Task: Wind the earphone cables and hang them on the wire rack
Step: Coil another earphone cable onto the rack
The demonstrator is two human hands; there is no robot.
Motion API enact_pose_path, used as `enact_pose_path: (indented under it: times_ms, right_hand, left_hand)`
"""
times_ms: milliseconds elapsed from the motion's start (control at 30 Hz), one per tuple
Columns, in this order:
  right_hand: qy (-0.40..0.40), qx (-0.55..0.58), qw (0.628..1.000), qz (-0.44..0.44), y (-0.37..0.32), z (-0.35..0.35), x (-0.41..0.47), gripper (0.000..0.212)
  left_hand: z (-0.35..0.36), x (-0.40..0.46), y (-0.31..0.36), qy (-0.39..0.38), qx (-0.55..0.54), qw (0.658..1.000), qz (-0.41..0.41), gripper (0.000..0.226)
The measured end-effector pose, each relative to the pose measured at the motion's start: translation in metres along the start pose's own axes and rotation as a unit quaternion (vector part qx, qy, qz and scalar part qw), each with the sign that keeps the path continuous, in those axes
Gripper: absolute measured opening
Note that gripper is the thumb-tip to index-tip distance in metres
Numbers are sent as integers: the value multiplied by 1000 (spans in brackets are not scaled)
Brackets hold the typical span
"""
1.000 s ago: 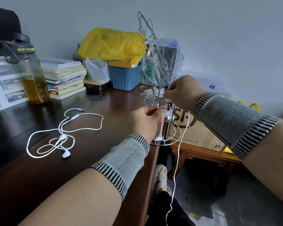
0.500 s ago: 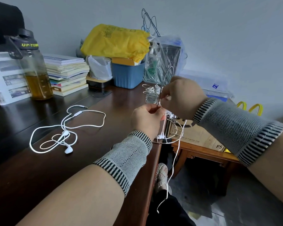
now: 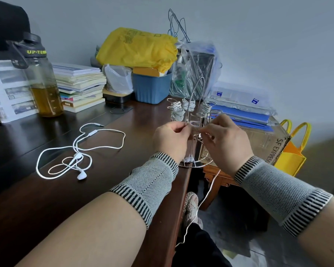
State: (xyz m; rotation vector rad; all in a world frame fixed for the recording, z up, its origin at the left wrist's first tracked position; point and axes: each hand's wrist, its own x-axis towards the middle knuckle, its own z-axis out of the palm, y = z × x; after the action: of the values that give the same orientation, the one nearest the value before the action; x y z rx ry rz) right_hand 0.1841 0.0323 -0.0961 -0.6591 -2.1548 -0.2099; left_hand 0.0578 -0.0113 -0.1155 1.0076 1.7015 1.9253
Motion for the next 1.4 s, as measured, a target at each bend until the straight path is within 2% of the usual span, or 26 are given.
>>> enact_pose_path:
  times_ms: [100,167,367,533,667,800,933,1067,1133,1400]
  right_hand:
    - [-33,39,991,122,8,1,0,9]
    - [-51,45,984,162,11,1,1,12]
    - [-69,105,971,205,13,0,-2,6]
    - [-101,135,965,202,9,2,-2,12]
    - [-124,162,948,245,5,12,5,17]
    - [-82,231,919,310,-5,28,9,18]
    - [1,278,882,381,-26,57,11,16]
    - [58,311,849,422,-47,80,14,15]
    - [62,320,847,421,-50,86,17,14]
    - [26,300,872,385,-52,83,15,12]
  left_hand:
    - [-1,-3,2,0,-28,999,-20,12]
    - [0,-5,6,1,-38,999,-29,17]
    - [0,-4,9,14,-29,999,-23,17]
    - [-4,-3,6,24,-28,999,-29,17]
    - [-6,-1,6,31,-42,998,-42,16]
    - [-8,1,3,39,-51,997,-38,12]
    - [-13,7,0,63,-36,997,-16,9]
    - [-20,13,-3,75,-40,996,-4,17]
    - [-24,19,-7,84,-38,996,-2,18]
    - [-30,24,-12,108,-28,994,-1,25]
